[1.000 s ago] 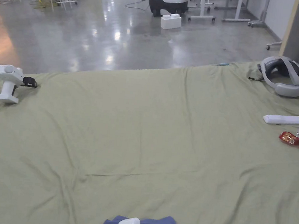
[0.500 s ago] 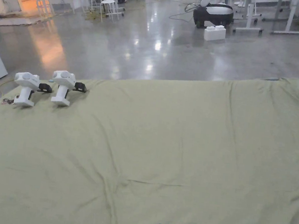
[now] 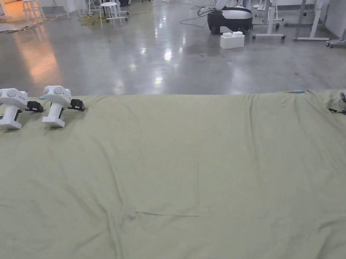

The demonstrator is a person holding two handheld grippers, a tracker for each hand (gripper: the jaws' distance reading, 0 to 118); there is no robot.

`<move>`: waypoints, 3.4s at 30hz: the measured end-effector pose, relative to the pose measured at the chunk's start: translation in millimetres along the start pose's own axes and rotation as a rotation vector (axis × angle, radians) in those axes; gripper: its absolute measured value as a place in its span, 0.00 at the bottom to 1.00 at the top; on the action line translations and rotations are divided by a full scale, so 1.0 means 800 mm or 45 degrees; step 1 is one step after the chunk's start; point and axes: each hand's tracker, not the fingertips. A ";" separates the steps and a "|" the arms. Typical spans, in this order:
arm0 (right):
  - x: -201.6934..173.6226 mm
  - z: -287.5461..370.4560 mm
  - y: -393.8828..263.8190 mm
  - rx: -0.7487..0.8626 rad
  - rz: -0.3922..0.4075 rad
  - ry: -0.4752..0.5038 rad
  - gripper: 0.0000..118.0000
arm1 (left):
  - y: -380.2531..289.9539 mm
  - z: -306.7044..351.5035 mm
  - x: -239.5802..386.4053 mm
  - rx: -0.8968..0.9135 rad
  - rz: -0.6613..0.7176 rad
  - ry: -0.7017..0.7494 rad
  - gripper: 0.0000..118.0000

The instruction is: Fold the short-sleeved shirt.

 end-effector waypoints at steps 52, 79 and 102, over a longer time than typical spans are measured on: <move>-0.004 0.349 -0.015 0.961 0.063 -0.103 0.02 | -0.026 0.324 0.307 1.031 -1.200 0.929 0.28; -0.037 0.400 -0.012 1.311 0.101 -0.205 0.02 | -0.079 0.331 0.360 1.240 -1.202 0.599 0.01; -0.042 0.402 -0.016 1.288 0.152 -0.134 0.25 | -0.071 0.337 0.354 1.214 -1.129 0.527 0.53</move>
